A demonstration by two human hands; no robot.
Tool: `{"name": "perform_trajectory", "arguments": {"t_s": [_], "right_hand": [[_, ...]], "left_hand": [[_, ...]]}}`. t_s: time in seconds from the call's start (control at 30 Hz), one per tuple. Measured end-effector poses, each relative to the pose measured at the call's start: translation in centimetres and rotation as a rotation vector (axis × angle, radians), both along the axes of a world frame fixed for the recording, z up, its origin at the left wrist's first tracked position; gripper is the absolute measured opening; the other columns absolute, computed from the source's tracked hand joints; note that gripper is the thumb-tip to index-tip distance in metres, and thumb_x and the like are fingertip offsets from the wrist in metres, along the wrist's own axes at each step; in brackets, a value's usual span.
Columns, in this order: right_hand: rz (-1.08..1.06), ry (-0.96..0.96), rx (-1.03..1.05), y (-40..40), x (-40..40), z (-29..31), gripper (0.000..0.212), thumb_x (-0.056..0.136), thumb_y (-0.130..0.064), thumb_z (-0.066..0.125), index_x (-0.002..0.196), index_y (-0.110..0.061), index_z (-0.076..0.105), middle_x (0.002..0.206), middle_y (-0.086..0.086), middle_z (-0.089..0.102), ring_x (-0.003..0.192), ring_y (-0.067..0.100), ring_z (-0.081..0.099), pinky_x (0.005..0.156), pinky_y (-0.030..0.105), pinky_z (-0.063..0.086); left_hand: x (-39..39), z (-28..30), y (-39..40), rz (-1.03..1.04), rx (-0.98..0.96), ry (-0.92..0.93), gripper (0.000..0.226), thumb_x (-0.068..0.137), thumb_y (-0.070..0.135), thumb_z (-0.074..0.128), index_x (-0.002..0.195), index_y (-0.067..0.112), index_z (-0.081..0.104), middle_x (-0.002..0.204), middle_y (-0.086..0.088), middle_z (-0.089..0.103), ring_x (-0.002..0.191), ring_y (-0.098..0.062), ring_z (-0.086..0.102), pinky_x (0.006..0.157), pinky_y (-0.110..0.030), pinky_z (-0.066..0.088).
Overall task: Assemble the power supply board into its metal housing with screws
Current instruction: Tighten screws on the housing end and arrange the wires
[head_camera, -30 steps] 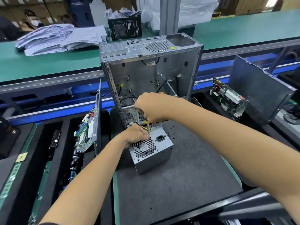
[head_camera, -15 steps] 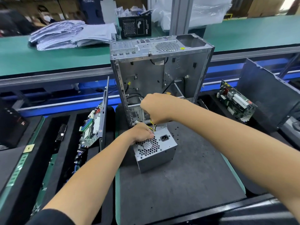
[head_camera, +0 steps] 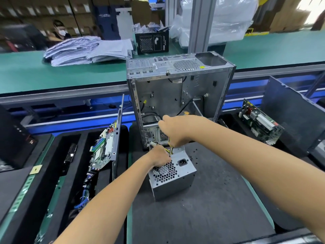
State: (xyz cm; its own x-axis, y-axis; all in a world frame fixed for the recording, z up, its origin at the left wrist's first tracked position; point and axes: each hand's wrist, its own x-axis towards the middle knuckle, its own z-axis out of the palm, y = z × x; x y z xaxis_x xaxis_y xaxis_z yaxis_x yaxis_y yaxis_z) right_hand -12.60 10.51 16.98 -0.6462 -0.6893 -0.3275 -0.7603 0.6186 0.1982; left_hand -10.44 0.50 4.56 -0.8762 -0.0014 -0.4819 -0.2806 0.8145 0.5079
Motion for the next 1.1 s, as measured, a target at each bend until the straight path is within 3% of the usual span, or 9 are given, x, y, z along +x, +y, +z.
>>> {"name": "perform_trajectory", "arguments": {"t_s": [0.13,0.2,0.33,0.47,0.6,0.67,0.8,0.97,1.1], "right_hand": [[0.085,0.032,-0.143,-0.6,0.1,-0.2,0.014,0.081,-0.003,0.054,0.085,-0.013,0.045,0.089,0.003,0.045,0.069,0.015,0.045,0.057,0.026,0.039],[0.1,0.065,-0.212,-0.9,-0.1,-0.6,0.019,0.079,-0.003,0.055,0.072,-0.015,0.042,0.079,0.0,0.043,0.071,0.018,0.05,0.057,0.027,0.041],[0.165,0.205,-0.201,-1.2,0.2,-1.0,0.04,0.086,-0.016,0.055,0.06,-0.02,0.026,0.062,-0.002,0.03,0.05,0.014,0.036,0.043,0.024,0.02],[0.103,0.311,-0.174,-1.1,0.3,-1.3,0.034,0.092,-0.015,0.043,0.061,-0.017,0.029,0.06,-0.001,0.036,0.047,0.014,0.034,0.043,0.026,0.018],[0.029,0.167,-0.114,-0.6,0.2,-1.0,0.013,0.096,-0.023,0.045,0.093,-0.01,0.045,0.096,0.005,0.042,0.059,0.019,0.044,0.045,0.029,0.023],[0.034,0.056,-0.134,-0.4,0.3,-0.7,0.012,0.088,-0.01,0.05,0.09,-0.013,0.039,0.095,0.005,0.038,0.059,0.016,0.044,0.047,0.027,0.028],[0.054,0.109,-0.213,-0.2,0.1,-1.1,0.01,0.08,-0.005,0.054,0.08,-0.013,0.047,0.084,0.005,0.048,0.069,0.021,0.052,0.057,0.03,0.043],[0.092,0.28,-0.203,-0.1,0.2,-1.9,0.033,0.094,-0.026,0.046,0.064,-0.016,0.036,0.061,-0.001,0.034,0.048,0.015,0.036,0.043,0.025,0.019],[0.018,0.297,-0.164,-0.5,0.1,-1.7,0.033,0.098,-0.028,0.041,0.069,-0.014,0.039,0.073,0.001,0.043,0.052,0.017,0.039,0.045,0.026,0.021]], "left_hand": [[0.3,0.1,-0.2,0.006,0.011,0.012,0.027,0.091,0.022,0.056,0.065,0.024,0.048,0.073,0.003,0.051,0.083,-0.017,0.052,0.073,-0.026,0.042],[0.4,0.1,-0.1,0.01,0.025,0.004,0.029,0.092,0.022,0.055,0.064,0.024,0.046,0.069,0.006,0.047,0.084,-0.017,0.05,0.074,-0.026,0.041],[0.6,0.1,-0.1,0.034,0.055,0.0,0.028,0.092,0.021,0.056,0.066,0.025,0.046,0.069,0.006,0.047,0.084,-0.017,0.05,0.075,-0.028,0.041],[0.7,0.2,-0.1,0.04,0.056,0.016,0.027,0.091,0.018,0.058,0.065,0.023,0.049,0.068,0.005,0.048,0.08,-0.018,0.05,0.074,-0.028,0.041],[0.5,0.0,-0.1,0.02,0.016,0.009,0.023,0.091,0.02,0.057,0.069,0.02,0.05,0.078,-0.002,0.053,0.083,-0.017,0.051,0.074,-0.027,0.042],[0.5,-0.1,0.0,0.006,-0.001,0.015,0.021,0.091,0.021,0.057,0.072,0.019,0.05,0.084,-0.005,0.054,0.084,-0.017,0.051,0.075,-0.028,0.043],[0.7,0.1,-0.1,-0.009,-0.004,0.006,0.027,0.093,0.021,0.053,0.066,0.022,0.048,0.071,0.002,0.048,0.083,-0.017,0.05,0.075,-0.027,0.041],[0.6,0.3,0.0,-0.024,0.004,0.019,0.028,0.092,0.019,0.055,0.065,0.022,0.047,0.067,0.004,0.047,0.066,-0.017,0.047,0.059,-0.023,0.04],[0.6,0.5,-0.5,-0.141,0.022,0.007,0.047,0.092,0.005,0.052,0.053,0.015,0.027,0.055,-0.004,0.025,0.053,-0.017,0.022,0.053,-0.031,0.022]]}}
